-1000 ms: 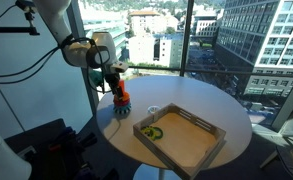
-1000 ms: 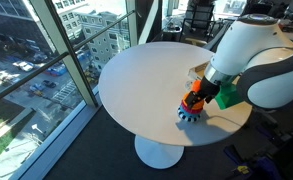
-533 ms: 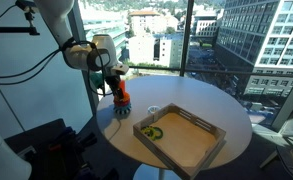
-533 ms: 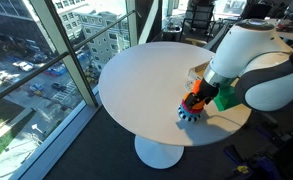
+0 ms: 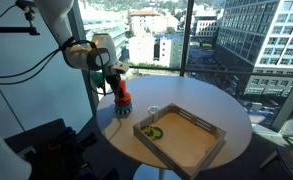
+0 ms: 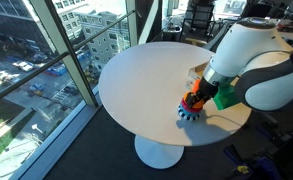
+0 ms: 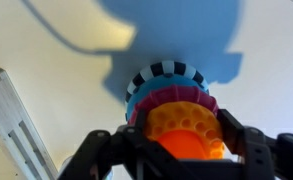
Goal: Take a ring off of the ring toss
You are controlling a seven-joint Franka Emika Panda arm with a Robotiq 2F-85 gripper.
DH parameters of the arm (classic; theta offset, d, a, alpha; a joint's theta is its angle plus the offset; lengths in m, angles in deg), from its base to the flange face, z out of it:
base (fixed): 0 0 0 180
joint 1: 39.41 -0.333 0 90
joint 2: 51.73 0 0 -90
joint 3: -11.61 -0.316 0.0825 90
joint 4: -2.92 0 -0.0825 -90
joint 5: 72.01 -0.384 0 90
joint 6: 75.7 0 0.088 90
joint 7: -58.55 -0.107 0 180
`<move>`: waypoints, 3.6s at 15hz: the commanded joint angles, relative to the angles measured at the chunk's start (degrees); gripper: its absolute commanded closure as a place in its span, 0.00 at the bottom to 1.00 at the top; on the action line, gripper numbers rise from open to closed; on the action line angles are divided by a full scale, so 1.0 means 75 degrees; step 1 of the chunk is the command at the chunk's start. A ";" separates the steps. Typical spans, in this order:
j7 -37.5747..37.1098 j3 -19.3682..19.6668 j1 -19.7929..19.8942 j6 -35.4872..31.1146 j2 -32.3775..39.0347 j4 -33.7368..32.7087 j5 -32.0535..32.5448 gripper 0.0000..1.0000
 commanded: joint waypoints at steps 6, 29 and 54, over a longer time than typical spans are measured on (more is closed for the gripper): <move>-0.0017 0.0108 -0.0163 0.0038 -0.0353 0.0129 -0.0005 0.58; -0.0043 -0.0390 0.0262 0.0341 -0.1996 0.0755 0.0019 0.59; 0.0227 -0.1045 0.0904 0.1307 -0.2519 0.0693 -0.0411 0.39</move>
